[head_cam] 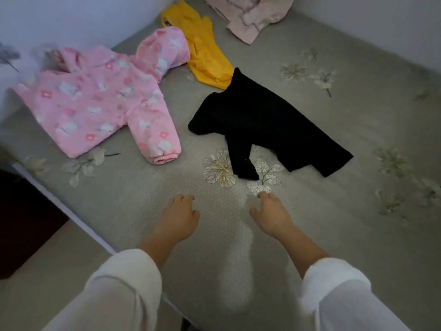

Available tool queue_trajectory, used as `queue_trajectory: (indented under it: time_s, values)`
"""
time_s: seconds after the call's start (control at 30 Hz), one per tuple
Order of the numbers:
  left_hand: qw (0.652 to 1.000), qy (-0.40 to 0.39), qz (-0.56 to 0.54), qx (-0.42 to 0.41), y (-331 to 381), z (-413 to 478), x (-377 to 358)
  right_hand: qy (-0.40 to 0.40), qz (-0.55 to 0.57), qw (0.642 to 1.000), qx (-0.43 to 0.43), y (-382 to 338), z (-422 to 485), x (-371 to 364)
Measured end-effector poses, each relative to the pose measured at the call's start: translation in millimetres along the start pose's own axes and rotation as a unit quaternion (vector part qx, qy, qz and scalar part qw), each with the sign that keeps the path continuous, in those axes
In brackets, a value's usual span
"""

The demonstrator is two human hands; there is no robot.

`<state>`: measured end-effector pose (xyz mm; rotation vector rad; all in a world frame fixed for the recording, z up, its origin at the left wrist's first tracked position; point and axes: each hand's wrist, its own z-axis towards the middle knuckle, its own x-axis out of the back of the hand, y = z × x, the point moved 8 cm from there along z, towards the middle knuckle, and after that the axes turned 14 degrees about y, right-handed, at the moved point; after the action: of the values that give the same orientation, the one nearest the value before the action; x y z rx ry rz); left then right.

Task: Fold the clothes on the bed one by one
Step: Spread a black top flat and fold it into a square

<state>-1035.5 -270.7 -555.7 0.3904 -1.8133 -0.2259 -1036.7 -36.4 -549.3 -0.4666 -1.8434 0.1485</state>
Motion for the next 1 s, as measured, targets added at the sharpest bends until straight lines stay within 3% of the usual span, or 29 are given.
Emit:
queue_trajectory:
  time_s: [0.17, 0.33, 0.5, 0.63, 0.77, 0.87, 1.0]
  values:
    - [0.998, 0.006, 0.047, -0.039, -23.7, 89.5, -40.4, 0.036, -0.010, 0.999, -0.002, -11.2, 102.2, -17.5]
    - [0.997, 0.017, 0.054, -0.056, -57.1, 159.5, -74.7, 0.136, -0.014, 0.990, 0.031, -36.5, 197.2, -18.0]
    - [0.995, 0.038, 0.058, -0.069, -79.4, 172.4, -103.0, 0.200, -0.025, 0.975, 0.089, -72.0, 268.0, -24.4]
    - [0.995, 0.053, 0.052, -0.070, -85.3, 173.9, -108.9, 0.180, -0.047, 0.980, 0.067, -88.9, 314.9, -38.2]
    - [0.995, 0.042, 0.048, -0.071, -84.9, 178.6, -111.3, 0.166, -0.027, 0.984, 0.049, -95.1, 313.8, -48.9]
    - [0.998, -0.005, 0.043, -0.052, -87.0, 180.9, -112.7, 0.192, 0.018, 0.981, 0.035, -88.7, 274.8, -45.9]
    - [0.993, -0.096, 0.050, -0.053, -78.8, 178.4, -102.3, 0.153, 0.047, 0.986, -0.050, -51.4, 197.3, -60.7]
